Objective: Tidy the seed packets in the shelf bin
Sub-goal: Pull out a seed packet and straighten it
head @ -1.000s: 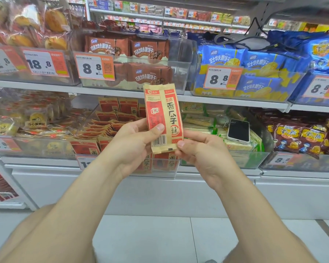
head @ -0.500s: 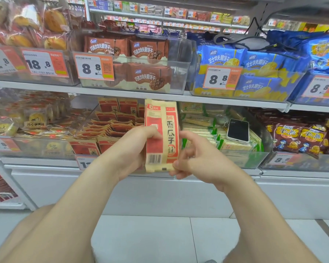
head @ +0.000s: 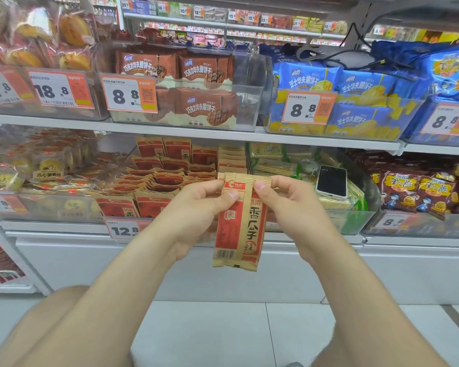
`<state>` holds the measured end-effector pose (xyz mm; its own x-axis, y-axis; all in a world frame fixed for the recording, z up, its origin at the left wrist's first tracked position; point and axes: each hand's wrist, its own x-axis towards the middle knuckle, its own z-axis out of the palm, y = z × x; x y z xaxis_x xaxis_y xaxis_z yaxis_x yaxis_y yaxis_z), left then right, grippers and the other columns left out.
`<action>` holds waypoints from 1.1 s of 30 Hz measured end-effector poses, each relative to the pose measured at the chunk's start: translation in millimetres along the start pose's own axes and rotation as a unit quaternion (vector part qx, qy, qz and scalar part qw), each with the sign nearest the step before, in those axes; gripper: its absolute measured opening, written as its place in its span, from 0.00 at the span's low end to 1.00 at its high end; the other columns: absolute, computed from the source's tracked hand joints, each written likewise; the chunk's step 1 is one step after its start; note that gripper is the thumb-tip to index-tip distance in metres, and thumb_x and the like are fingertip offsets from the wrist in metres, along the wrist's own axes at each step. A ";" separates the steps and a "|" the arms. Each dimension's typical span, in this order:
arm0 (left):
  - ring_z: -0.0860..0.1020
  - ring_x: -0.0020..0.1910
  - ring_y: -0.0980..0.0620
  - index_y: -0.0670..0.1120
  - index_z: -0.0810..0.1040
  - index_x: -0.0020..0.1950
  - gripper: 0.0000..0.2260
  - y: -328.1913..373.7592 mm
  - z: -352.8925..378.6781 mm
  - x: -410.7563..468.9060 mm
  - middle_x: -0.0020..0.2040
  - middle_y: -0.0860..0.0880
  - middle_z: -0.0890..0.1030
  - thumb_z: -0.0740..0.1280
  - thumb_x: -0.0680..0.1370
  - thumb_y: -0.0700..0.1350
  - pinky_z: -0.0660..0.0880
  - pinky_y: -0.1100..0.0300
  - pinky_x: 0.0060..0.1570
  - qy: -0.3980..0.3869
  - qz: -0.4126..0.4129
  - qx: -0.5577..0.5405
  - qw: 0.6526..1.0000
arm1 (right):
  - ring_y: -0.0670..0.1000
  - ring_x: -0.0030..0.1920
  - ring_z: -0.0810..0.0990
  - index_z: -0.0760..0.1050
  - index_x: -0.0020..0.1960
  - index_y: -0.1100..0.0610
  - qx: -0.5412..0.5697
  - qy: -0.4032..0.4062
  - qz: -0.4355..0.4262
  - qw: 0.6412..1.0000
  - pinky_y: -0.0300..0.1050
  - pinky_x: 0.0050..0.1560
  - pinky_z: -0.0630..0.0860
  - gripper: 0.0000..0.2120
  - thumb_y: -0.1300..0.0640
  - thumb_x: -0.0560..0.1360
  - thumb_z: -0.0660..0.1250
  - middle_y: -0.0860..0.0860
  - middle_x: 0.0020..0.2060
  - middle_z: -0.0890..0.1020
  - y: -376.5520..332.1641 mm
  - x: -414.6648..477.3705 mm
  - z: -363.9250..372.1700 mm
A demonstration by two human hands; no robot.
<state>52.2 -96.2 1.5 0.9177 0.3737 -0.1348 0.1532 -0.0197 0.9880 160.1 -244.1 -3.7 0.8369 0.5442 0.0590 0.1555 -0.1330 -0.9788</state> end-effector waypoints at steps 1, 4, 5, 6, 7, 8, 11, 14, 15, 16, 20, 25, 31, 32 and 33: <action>0.87 0.58 0.47 0.54 0.85 0.64 0.10 -0.1 -1.0 0.6 0.55 0.51 0.90 0.65 0.87 0.48 0.80 0.41 0.65 -0.001 -0.002 -0.005 1.000 | 0.55 0.48 0.90 0.84 0.54 0.56 0.001 0.001 0.001 1.000 0.62 0.59 0.85 0.10 0.53 0.86 0.66 0.52 0.44 0.90 0.1 0.4 0.0; 0.88 0.55 0.50 0.54 0.86 0.64 0.10 -0.4 -2.4 1.9 0.55 0.51 0.90 0.66 0.87 0.49 0.81 0.41 0.64 0.003 0.003 -0.004 1.000 | 0.53 0.49 0.90 0.85 0.55 0.55 0.008 -0.001 0.007 1.000 0.59 0.59 0.85 0.12 0.53 0.87 0.64 0.52 0.45 0.90 -1.2 0.5 0.7; 0.88 0.53 0.51 0.54 0.85 0.64 0.10 -0.1 -2.3 1.9 0.54 0.51 0.90 0.65 0.87 0.49 0.82 0.42 0.63 0.006 0.003 -0.006 1.000 | 0.53 0.49 0.90 0.86 0.55 0.54 0.008 -0.002 0.011 1.000 0.58 0.60 0.85 0.13 0.53 0.88 0.63 0.52 0.45 0.90 -1.4 0.6 0.7; 0.89 0.53 0.52 0.54 0.85 0.64 0.10 -0.2 -2.0 2.0 0.54 0.51 0.90 0.65 0.87 0.49 0.82 0.43 0.62 0.009 0.003 -0.008 1.000 | 0.53 0.50 0.89 0.86 0.55 0.53 0.009 -0.002 0.014 1.000 0.58 0.60 0.84 0.14 0.52 0.88 0.62 0.52 0.46 0.90 -1.1 1.0 0.9; 0.89 0.52 0.52 0.54 0.85 0.64 0.11 -0.5 -2.2 1.6 0.54 0.51 0.90 0.65 0.87 0.50 0.83 0.43 0.61 0.010 0.001 -0.011 1.000 | 0.54 0.50 0.89 0.86 0.56 0.53 0.014 -0.002 0.017 1.000 0.58 0.60 0.84 0.15 0.53 0.89 0.61 0.52 0.46 0.90 -1.3 1.1 1.2; 0.89 0.53 0.51 0.54 0.85 0.64 0.11 -0.6 -2.3 1.3 0.54 0.51 0.90 0.64 0.87 0.50 0.83 0.44 0.59 0.008 0.000 -0.014 1.000 | 0.54 0.49 0.89 0.86 0.56 0.53 0.020 -0.002 0.020 1.000 0.57 0.59 0.84 0.15 0.53 0.89 0.60 0.52 0.46 0.90 -2.2 1.0 1.8; 0.89 0.52 0.50 0.53 0.86 0.62 0.12 1.0 -0.4 -0.5 0.53 0.50 0.90 0.62 0.88 0.51 0.83 0.47 0.53 0.026 0.012 -0.035 0.999 | 0.51 0.45 0.89 0.86 0.53 0.54 0.046 -0.008 0.025 0.999 0.51 0.52 0.83 0.17 0.54 0.89 0.59 0.53 0.44 0.90 -6.8 -0.6 4.3; 0.89 0.49 0.49 0.54 0.81 0.63 0.07 -1.2 2.3 -0.1 0.50 0.50 0.90 0.64 0.88 0.47 0.84 0.49 0.45 0.096 0.064 -0.044 0.992 | 0.51 0.43 0.87 0.86 0.49 0.56 0.086 -0.020 0.007 0.996 0.48 0.50 0.83 0.18 0.57 0.88 0.59 0.55 0.43 0.90 -11.5 -2.9 5.6; 0.89 0.47 0.49 0.54 0.78 0.63 0.06 -2.9 2.5 0.7 0.50 0.49 0.90 0.66 0.87 0.46 0.85 0.47 0.45 0.119 0.078 -0.063 0.988 | 0.52 0.43 0.87 0.86 0.49 0.57 0.098 -0.029 -0.004 0.995 0.49 0.51 0.83 0.18 0.57 0.88 0.59 0.56 0.44 0.89 -12.2 -3.6 6.1; 0.88 0.45 0.48 0.53 0.75 0.63 0.06 -4.7 2.9 1.5 0.49 0.48 0.90 0.67 0.87 0.45 0.84 0.47 0.45 0.133 0.087 -0.086 0.984 | 0.53 0.45 0.87 0.87 0.51 0.59 0.101 -0.040 -0.018 0.994 0.49 0.51 0.83 0.17 0.57 0.87 0.60 0.56 0.45 0.89 -12.0 -4.4 6.9; 0.85 0.42 0.51 0.48 0.77 0.57 0.01 -6.0 6.9 2.5 0.46 0.49 0.88 0.66 0.87 0.43 0.82 0.52 0.42 0.142 0.134 -0.050 0.980 | 0.53 0.49 0.90 0.87 0.55 0.59 0.046 -0.026 -0.104 0.993 0.46 0.51 0.86 0.07 0.57 0.82 0.72 0.52 0.46 0.90 -7.1 -7.5 11.5; 0.86 0.43 0.53 0.44 0.78 0.58 0.13 -0.6 13.1 -2.7 0.46 0.49 0.87 0.65 0.86 0.54 0.81 0.54 0.42 0.072 0.112 -0.061 0.989 | 0.55 0.47 0.90 0.87 0.53 0.61 0.091 -0.024 -0.104 0.990 0.45 0.48 0.85 0.15 0.50 0.75 0.75 0.55 0.45 0.90 -5.9 -7.6 9.0; 0.83 0.42 0.49 0.44 0.79 0.57 0.13 -2.7 5.9 -3.0 0.44 0.44 0.85 0.63 0.87 0.53 0.79 0.51 0.42 0.047 0.126 -0.025 0.991 | 0.50 0.42 0.88 0.86 0.50 0.62 0.097 -0.031 -0.098 0.990 0.37 0.41 0.80 0.07 0.58 0.79 0.75 0.56 0.43 0.89 -2.7 -8.1 10.4; 0.83 0.43 0.48 0.45 0.79 0.58 0.13 -4.1 5.1 -2.1 0.45 0.42 0.85 0.62 0.88 0.53 0.80 0.50 0.43 0.043 0.130 -0.015 0.990 | 0.51 0.43 0.88 0.86 0.51 0.62 0.095 -0.032 -0.096 0.990 0.38 0.42 0.80 0.06 0.59 0.80 0.74 0.56 0.44 0.90 -2.5 -7.4 10.2; 0.83 0.44 0.48 0.45 0.79 0.58 0.13 -5.0 4.5 -1.7 0.48 0.40 0.86 0.61 0.88 0.53 0.81 0.48 0.44 0.038 0.133 -0.005 0.990 | 0.51 0.44 0.88 0.86 0.52 0.62 0.095 -0.034 -0.094 0.990 0.38 0.43 0.81 0.06 0.59 0.80 0.73 0.56 0.44 0.90 -2.3 -6.9 9.9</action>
<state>51.5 -100.9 -3.6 0.8951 0.4248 0.1354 -0.0937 -0.1178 0.9886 148.8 -239.3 -3.8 0.7645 0.5993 0.2374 0.1986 0.1314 -0.9712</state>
